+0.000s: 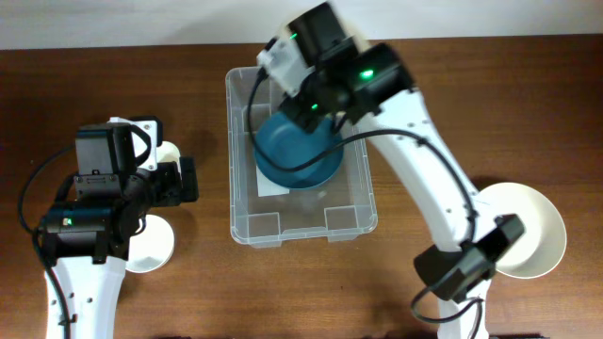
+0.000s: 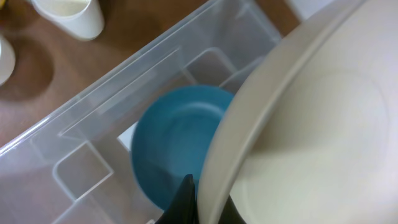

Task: Pack container
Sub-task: 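Carry the cream bowl and place it onto the blue plate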

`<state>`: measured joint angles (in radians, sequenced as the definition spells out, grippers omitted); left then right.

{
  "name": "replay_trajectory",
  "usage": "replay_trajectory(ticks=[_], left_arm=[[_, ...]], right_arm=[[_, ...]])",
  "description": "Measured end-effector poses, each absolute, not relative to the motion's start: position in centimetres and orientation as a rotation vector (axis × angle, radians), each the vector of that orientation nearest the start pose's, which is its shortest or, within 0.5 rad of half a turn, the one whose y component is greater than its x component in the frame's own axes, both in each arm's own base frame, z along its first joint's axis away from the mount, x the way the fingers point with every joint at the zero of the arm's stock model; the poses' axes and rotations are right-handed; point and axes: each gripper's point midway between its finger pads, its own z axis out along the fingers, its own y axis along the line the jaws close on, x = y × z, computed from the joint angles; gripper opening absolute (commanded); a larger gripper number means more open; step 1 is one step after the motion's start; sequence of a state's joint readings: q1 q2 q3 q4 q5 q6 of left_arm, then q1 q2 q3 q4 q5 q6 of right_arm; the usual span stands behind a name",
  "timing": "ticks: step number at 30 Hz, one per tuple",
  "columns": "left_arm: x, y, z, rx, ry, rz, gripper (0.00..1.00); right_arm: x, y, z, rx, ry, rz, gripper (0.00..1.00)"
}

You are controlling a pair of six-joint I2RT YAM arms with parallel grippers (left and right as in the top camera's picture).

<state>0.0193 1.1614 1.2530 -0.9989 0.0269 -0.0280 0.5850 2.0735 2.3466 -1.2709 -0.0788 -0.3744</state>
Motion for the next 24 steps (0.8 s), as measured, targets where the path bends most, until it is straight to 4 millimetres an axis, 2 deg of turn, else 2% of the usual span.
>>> replay_trajectory(ticks=[2, 8, 11, 12, 15, 17, 24], left_arm=[[30.5, 0.1, 24.4, -0.047, 2.477, -0.037, 1.00], [30.5, 0.1, 24.4, -0.047, 2.478, -0.037, 1.00], [30.5, 0.1, 24.4, -0.047, 2.477, -0.037, 1.00], [30.5, 0.1, 24.4, -0.047, 2.477, -0.038, 1.00], [30.5, 0.1, 24.4, -0.047, 2.477, -0.037, 1.00], [30.5, 0.1, 24.4, -0.047, 2.477, -0.037, 1.00], [30.5, 0.1, 24.4, -0.047, 2.477, -0.037, 1.00]], right_arm=[[40.7, 29.5, 24.3, -1.254, 2.300, 0.184, 0.04], [40.7, 30.1, 15.8, -1.351, 2.464, 0.168, 0.04], [40.9, 30.3, 13.6, -1.375, 2.488, 0.164, 0.04], [40.8, 30.3, 13.1, -1.383, 2.497, 0.166, 0.07], [40.8, 30.3, 12.7, -1.393, 2.495, 0.164, 0.29], [40.9, 30.4, 12.8, -1.391, 2.493, 0.164, 0.38], [41.4, 29.7, 13.0, -1.331, 2.519, 0.123, 0.41]])
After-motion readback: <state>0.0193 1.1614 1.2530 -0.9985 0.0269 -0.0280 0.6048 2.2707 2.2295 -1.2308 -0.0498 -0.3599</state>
